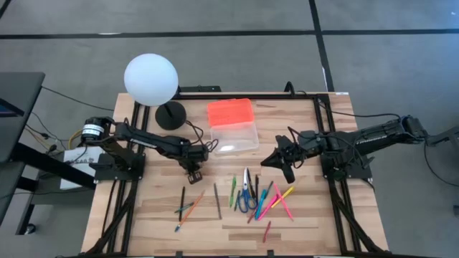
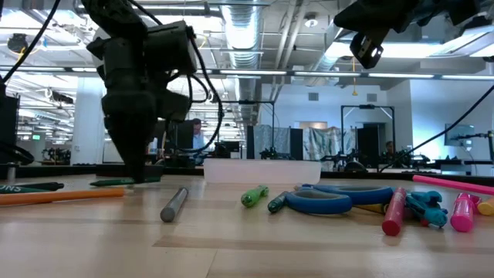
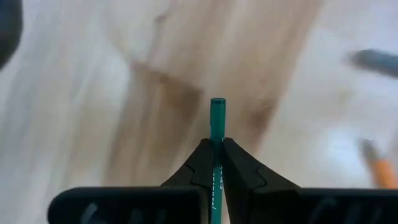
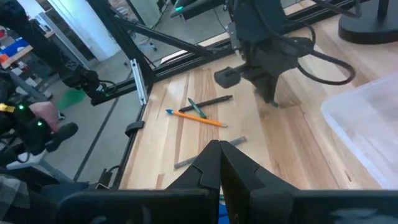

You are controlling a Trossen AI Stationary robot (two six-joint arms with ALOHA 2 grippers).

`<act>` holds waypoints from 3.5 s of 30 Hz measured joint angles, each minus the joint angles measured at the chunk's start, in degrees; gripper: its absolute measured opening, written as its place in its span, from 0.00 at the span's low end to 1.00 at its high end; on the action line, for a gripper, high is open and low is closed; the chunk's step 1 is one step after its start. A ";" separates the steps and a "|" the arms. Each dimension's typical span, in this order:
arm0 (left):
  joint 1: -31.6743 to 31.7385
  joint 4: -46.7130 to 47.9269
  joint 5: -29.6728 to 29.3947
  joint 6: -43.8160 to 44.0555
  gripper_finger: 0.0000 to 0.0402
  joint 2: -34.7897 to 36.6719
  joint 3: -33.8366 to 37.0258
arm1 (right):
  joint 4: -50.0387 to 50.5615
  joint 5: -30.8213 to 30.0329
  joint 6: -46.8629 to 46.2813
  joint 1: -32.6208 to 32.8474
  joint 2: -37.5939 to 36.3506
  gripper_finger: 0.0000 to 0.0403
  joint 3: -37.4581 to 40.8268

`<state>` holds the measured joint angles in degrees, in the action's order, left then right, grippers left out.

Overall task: Pick & place school supplies into a supply box
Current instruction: Put the green crayon into the supply box, then put the right pink pencil into the supply box

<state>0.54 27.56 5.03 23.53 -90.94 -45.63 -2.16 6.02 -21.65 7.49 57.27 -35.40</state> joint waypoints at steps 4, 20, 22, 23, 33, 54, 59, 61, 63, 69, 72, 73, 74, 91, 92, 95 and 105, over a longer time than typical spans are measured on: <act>0.04 -5.39 1.33 1.11 0.01 1.38 0.00 | 0.03 0.00 -0.42 0.00 0.00 0.00 0.00; 6.19 -22.12 -18.80 -2.89 0.00 3.81 -6.57 | 0.25 -0.29 -0.39 -0.59 0.03 0.00 0.02; 7.37 -22.55 -18.17 -2.92 0.01 1.29 -7.86 | 0.11 -0.33 -0.39 -0.65 0.05 0.00 0.02; 7.71 -22.43 -18.13 -3.15 0.01 0.02 -8.41 | 0.00 -0.30 -0.39 -0.79 0.05 0.00 0.02; 9.07 -18.43 -18.65 -4.89 0.03 -8.58 -14.58 | 0.24 -0.32 -2.09 -0.72 0.05 0.00 0.02; 6.98 -6.18 -11.77 -12.70 0.39 -3.26 -24.27 | 24.34 -0.70 -24.58 10.18 -1.36 0.00 0.01; 3.67 -2.39 -13.53 -15.31 0.39 3.13 -24.57 | 28.38 -6.60 -33.09 18.42 -1.79 0.00 0.02; 2.70 -0.67 -16.09 -15.35 0.39 5.22 -24.57 | 28.96 -10.77 -35.73 21.57 -1.72 0.00 0.00; 1.99 1.17 -18.45 -15.35 0.39 7.06 -24.57 | 30.30 -14.78 -38.30 24.38 -1.57 0.00 0.00; 0.74 4.00 -21.53 -15.24 0.39 10.16 -24.55 | 31.91 -20.95 -42.70 29.18 1.83 0.04 0.00; 0.24 5.49 -22.06 -15.22 0.39 10.80 -24.55 | 31.96 -20.93 -45.53 29.27 4.58 0.12 0.00; 0.14 6.25 -22.06 -15.21 0.39 10.87 -24.55 | 32.07 -20.96 -46.09 29.25 5.81 0.15 0.00; 0.01 6.76 -22.16 -15.20 0.39 10.93 -24.55 | 32.16 -20.96 -46.64 29.24 7.09 0.18 0.00; -0.26 8.19 -22.42 -15.66 0.39 10.93 -24.52 | 24.15 -17.94 -56.38 26.87 20.51 0.30 0.00; -0.26 8.19 -22.42 -15.68 0.39 10.93 -24.52 | 24.20 -17.73 -56.56 26.50 21.08 0.29 0.00; -0.24 8.19 -22.42 -15.70 0.39 10.93 -24.52 | 23.89 -17.52 -56.59 25.26 22.06 0.28 0.01; -0.24 8.19 -22.39 -15.55 0.39 10.93 -24.50 | 25.07 -16.65 -55.59 21.68 22.74 0.27 0.00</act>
<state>0.30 35.75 -17.37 7.99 -80.01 -70.13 22.91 -10.64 -77.24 29.16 80.01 -35.40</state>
